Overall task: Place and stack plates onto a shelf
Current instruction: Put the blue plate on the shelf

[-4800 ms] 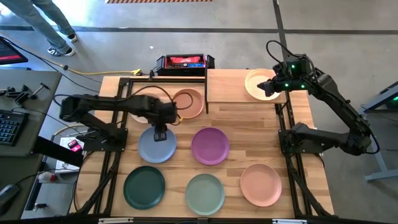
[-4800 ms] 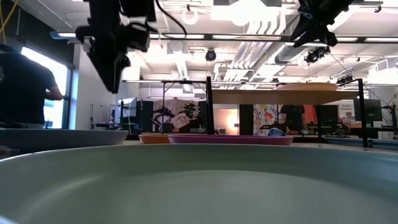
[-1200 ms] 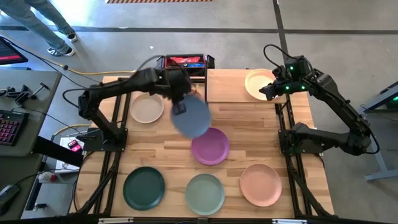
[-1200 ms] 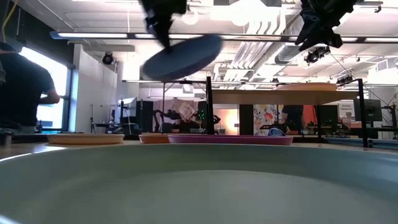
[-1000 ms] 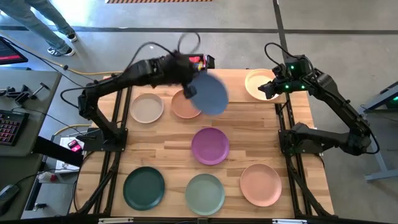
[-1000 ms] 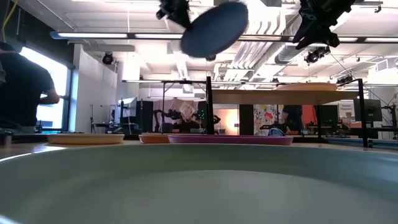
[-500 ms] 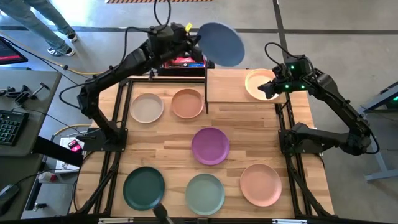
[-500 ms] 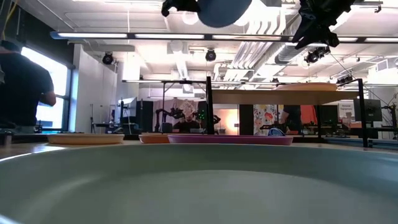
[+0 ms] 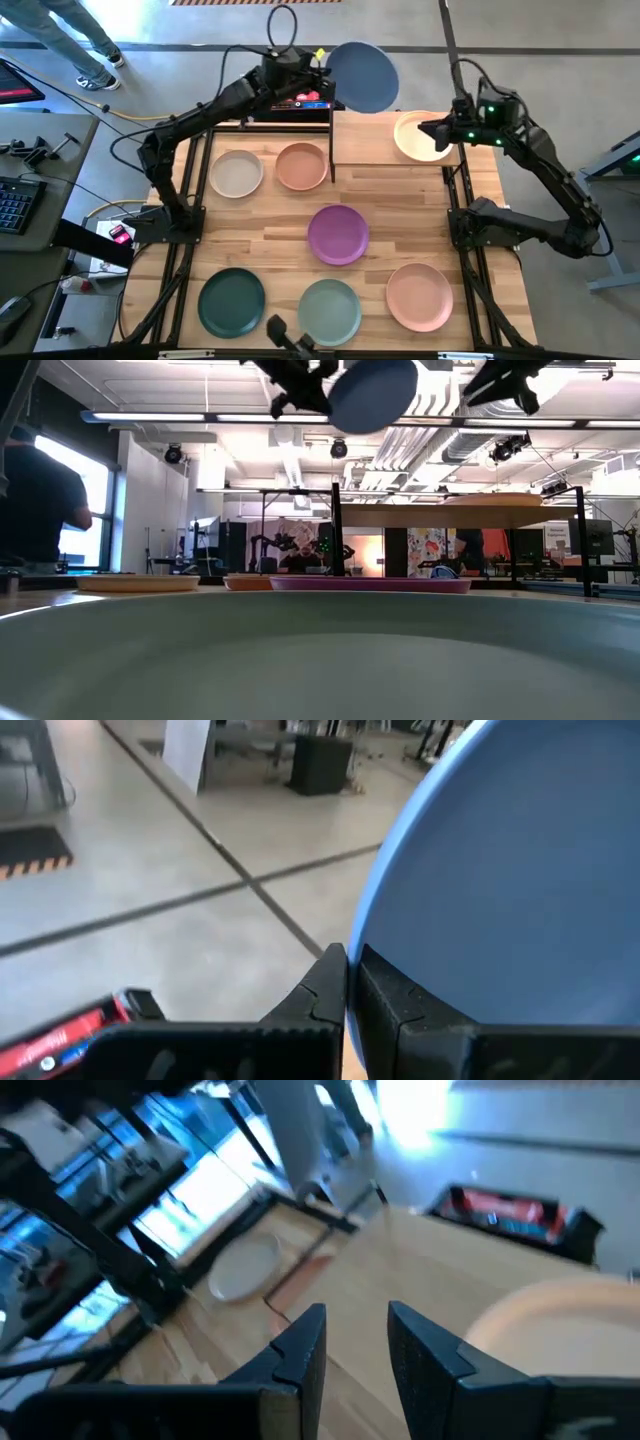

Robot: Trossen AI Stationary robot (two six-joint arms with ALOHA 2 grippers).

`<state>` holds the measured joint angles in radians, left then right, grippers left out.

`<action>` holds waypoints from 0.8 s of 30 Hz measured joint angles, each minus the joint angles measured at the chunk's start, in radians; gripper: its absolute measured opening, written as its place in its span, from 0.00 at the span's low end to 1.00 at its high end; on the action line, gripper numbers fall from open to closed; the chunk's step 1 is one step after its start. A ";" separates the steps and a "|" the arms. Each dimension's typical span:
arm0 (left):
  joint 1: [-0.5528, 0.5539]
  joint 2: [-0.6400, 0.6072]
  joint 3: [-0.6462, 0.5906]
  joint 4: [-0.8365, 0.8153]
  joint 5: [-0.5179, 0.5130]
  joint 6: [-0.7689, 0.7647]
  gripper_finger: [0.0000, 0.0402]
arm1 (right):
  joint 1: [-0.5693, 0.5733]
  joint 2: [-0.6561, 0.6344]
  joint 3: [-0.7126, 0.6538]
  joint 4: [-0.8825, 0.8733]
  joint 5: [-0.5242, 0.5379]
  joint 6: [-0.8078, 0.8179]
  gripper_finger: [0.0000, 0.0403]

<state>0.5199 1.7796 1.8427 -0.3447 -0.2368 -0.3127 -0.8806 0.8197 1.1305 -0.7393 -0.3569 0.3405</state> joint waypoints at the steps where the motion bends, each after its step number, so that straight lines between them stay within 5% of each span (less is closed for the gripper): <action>1: -0.003 0.011 0.000 -0.003 0.004 0.000 0.00 | 0.000 -0.008 0.000 0.011 0.000 0.000 0.23; 24: -0.113 0.080 0.000 -0.194 -0.018 -0.052 0.00 | 0.071 0.039 0.000 0.064 0.014 -0.061 0.23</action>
<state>0.4067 1.8599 1.8427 -0.5386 -0.2545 -0.3649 -0.8101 0.8588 1.1305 -0.6756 -0.3428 0.2793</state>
